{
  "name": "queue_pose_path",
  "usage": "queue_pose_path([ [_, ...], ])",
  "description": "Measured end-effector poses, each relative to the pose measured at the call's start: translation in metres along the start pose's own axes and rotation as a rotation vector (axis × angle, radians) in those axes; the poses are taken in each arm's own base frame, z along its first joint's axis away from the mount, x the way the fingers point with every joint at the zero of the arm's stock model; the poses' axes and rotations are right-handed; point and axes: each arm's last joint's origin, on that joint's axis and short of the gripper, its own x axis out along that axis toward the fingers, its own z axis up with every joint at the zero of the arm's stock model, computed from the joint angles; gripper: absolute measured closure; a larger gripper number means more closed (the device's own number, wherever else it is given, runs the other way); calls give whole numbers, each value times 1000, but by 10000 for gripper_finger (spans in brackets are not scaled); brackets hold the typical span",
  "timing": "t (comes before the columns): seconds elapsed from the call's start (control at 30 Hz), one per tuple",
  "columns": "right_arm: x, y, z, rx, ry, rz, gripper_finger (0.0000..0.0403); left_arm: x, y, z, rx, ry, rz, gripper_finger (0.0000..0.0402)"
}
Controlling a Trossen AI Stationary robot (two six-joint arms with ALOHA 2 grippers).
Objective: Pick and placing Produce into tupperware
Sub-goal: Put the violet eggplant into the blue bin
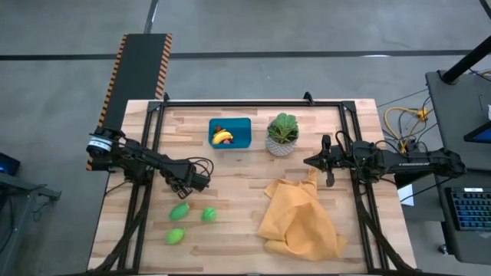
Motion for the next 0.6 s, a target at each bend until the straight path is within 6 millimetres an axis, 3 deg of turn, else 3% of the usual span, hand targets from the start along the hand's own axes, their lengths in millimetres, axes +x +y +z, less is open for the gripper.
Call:
queue_pose_path([
  [0.23,0,0,0,0,0,0,394,0,1,-1,17,7,9,290],
  [0.6,0,0,0,0,0,0,394,-1,3,-1,88,-11,30,280],
])
